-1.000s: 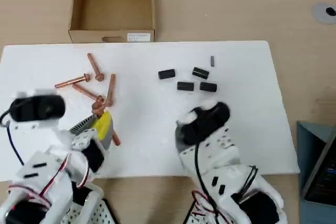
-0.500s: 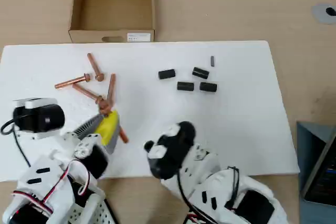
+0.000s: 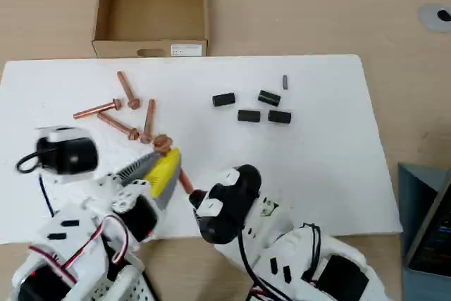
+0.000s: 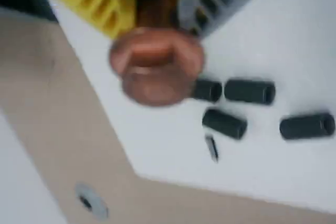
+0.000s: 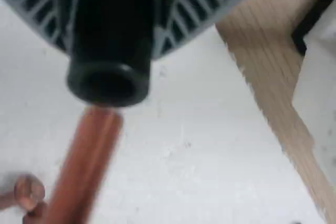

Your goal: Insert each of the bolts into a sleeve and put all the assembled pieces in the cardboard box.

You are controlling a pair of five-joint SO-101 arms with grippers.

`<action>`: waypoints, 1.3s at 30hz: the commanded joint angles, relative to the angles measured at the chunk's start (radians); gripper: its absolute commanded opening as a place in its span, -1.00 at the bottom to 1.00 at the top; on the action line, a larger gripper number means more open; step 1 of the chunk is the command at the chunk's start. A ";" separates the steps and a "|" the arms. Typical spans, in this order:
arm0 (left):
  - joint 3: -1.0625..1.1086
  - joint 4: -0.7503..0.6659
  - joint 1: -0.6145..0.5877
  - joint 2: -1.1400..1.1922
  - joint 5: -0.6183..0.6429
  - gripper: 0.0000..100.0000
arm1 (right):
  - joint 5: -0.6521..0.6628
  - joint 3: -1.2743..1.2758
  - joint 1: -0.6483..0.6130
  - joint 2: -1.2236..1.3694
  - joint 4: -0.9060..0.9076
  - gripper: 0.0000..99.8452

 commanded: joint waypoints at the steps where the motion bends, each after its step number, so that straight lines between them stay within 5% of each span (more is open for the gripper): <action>1: 0.003 -0.026 0.031 -0.007 0.003 -1.00 | -0.002 0.002 -0.012 -0.061 -0.052 -0.98; 13: 0.031 -0.017 0.034 -0.007 -0.002 -1.00 | -0.003 0.002 -0.007 -0.061 -0.069 -0.98; 25: -0.040 0.173 0.034 -0.008 -0.068 -1.00 | -0.003 -0.002 -0.005 -0.061 -0.094 -0.98; 39: -0.040 0.164 0.023 -0.008 -0.025 -1.00 | -0.005 -0.002 0.048 -0.061 -0.140 -0.98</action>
